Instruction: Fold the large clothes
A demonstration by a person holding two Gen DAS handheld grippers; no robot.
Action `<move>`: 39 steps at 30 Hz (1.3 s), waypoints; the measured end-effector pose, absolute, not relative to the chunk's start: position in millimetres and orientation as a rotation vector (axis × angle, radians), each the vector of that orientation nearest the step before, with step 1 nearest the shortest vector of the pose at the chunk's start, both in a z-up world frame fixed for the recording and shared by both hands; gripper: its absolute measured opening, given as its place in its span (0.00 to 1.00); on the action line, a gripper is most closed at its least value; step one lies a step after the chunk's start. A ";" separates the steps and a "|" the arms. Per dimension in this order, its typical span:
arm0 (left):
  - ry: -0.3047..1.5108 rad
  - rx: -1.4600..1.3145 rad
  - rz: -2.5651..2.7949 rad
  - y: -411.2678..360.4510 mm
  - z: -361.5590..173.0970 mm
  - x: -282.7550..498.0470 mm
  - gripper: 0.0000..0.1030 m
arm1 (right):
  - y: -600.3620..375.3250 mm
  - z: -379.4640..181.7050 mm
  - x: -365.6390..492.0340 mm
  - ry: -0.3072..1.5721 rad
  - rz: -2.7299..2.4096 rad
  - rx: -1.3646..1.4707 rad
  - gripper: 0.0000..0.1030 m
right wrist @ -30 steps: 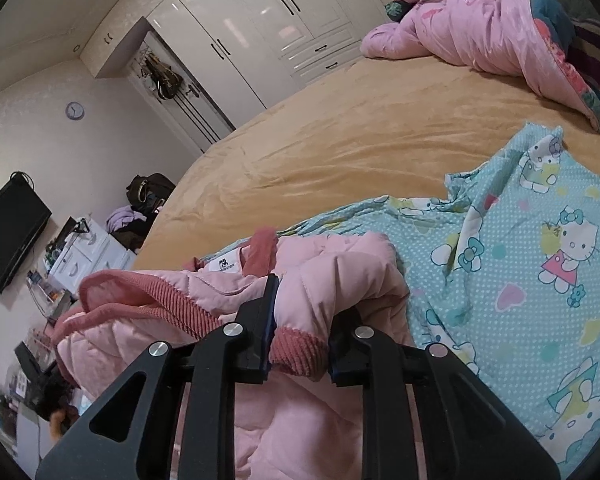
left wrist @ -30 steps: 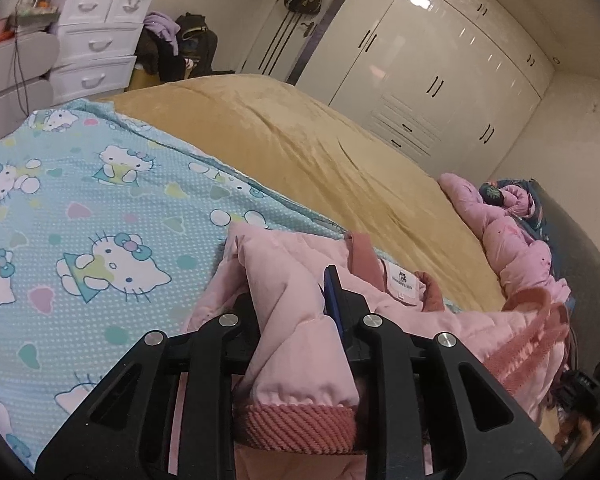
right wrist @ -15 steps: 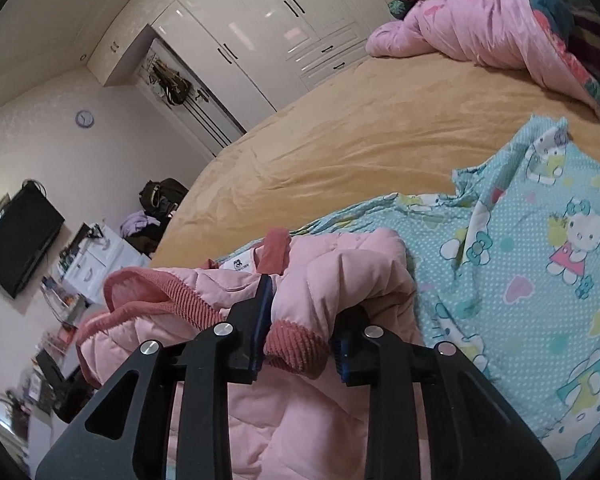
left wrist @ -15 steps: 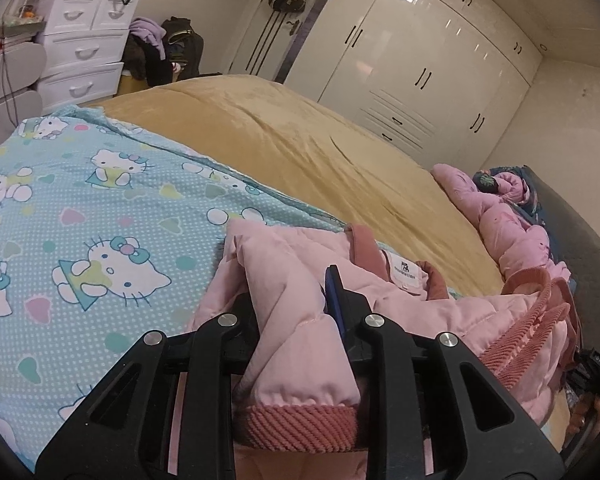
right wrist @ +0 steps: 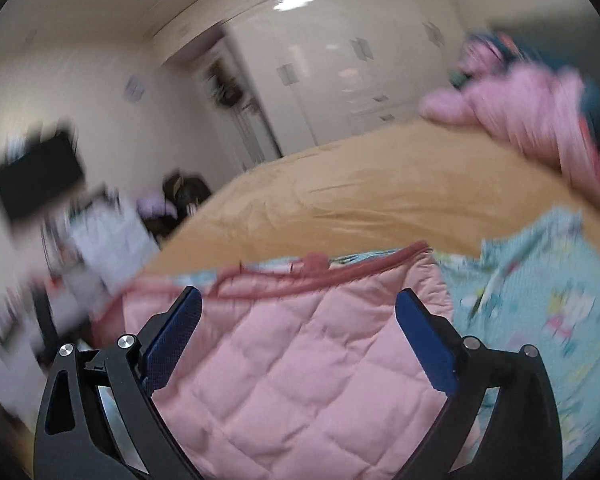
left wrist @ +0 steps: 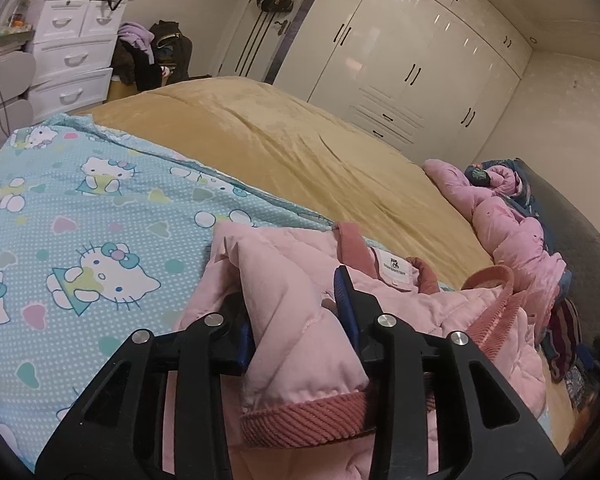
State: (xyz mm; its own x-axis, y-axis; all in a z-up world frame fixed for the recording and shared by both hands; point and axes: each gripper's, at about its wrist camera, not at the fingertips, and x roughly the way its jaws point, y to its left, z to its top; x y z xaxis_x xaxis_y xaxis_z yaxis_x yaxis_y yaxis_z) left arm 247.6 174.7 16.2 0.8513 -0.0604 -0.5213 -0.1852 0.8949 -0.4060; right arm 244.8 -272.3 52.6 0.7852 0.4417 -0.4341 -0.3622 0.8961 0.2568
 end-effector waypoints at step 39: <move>0.577 -0.177 0.245 189.3 20.7 236.6 0.91 | -296.5 -0.2 279.2 0.642 0.203 0.144 0.94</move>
State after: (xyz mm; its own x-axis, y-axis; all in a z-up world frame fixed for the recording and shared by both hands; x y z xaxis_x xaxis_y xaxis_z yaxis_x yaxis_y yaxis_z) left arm 236.6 189.3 20.7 0.8106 0.1788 -0.5577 -0.2775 0.9558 -0.0969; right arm 279.2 -296.5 -0.2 0.7820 0.2318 -0.5786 -0.1431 0.9702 0.1954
